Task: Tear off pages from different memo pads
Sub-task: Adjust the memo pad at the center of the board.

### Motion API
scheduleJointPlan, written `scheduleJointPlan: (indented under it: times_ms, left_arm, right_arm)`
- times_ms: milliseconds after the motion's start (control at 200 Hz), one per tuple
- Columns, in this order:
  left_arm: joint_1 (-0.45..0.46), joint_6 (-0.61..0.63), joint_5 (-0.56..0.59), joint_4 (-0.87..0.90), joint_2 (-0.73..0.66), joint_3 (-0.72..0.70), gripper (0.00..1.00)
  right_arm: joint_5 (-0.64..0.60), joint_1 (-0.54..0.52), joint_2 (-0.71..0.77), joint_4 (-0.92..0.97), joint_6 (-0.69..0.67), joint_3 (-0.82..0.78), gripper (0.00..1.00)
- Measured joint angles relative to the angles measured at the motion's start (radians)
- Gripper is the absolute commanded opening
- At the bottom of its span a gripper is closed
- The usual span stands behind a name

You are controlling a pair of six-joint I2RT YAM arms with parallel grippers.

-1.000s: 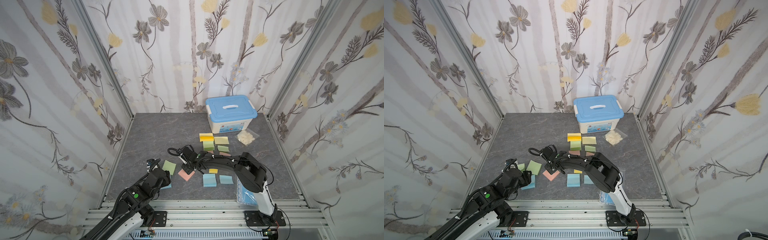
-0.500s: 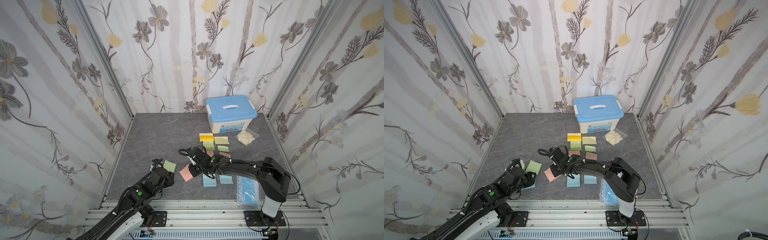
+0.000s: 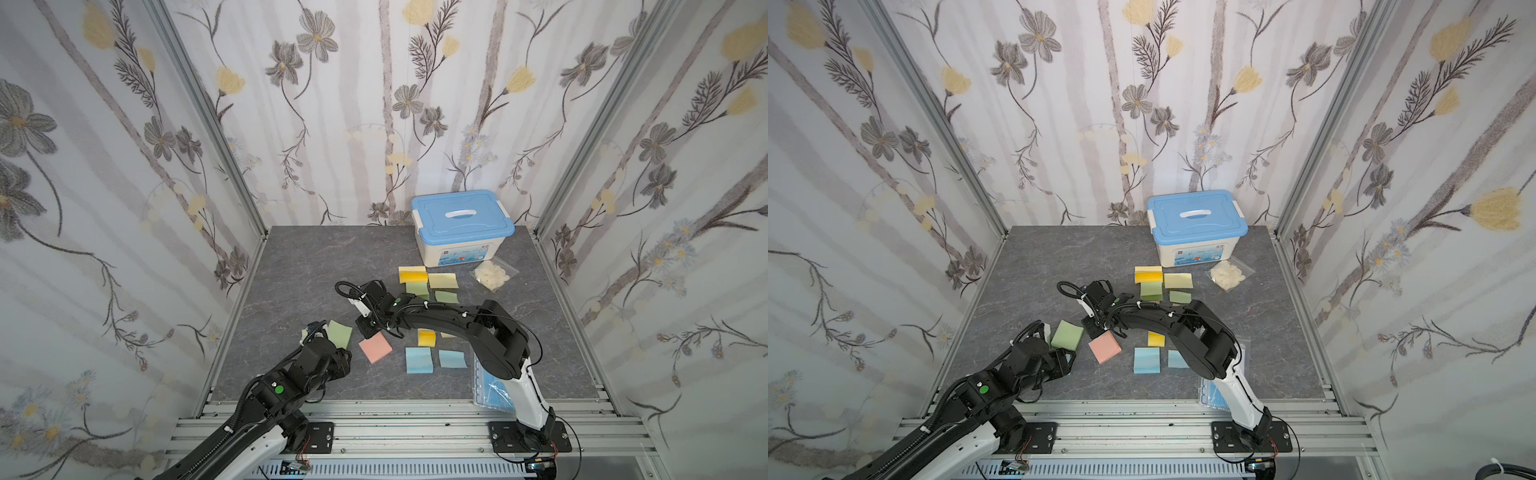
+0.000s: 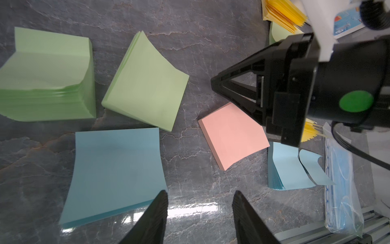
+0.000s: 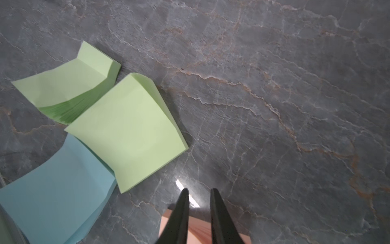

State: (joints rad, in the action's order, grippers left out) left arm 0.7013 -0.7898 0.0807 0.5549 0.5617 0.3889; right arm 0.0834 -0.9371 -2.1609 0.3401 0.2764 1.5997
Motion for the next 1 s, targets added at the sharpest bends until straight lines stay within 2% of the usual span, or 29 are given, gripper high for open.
scheduleJointPlan:
  times_ms: [360,734,874,999]
  left_arm:
    - [0.000,0.005,-0.007,-0.024,0.037,-0.002,0.53]
    - [0.000,0.049,-0.095,-0.111,0.134,-0.010,0.68]
    - [0.003,0.097,-0.149,-0.167,0.205,-0.009,0.74]
    - [0.005,0.127,-0.188,-0.212,0.265,-0.008,0.76]
  right_arm:
    - [0.009,0.046,0.057,0.025,0.011,-0.134,0.21]
    - [0.026,0.022,0.305,0.004,0.074,-0.412,0.22]
    - [0.047,-0.005,0.388,-0.008,0.095,-0.491,0.32]
    - [-0.008,0.003,0.471,-0.024,0.097,-0.529,0.44]
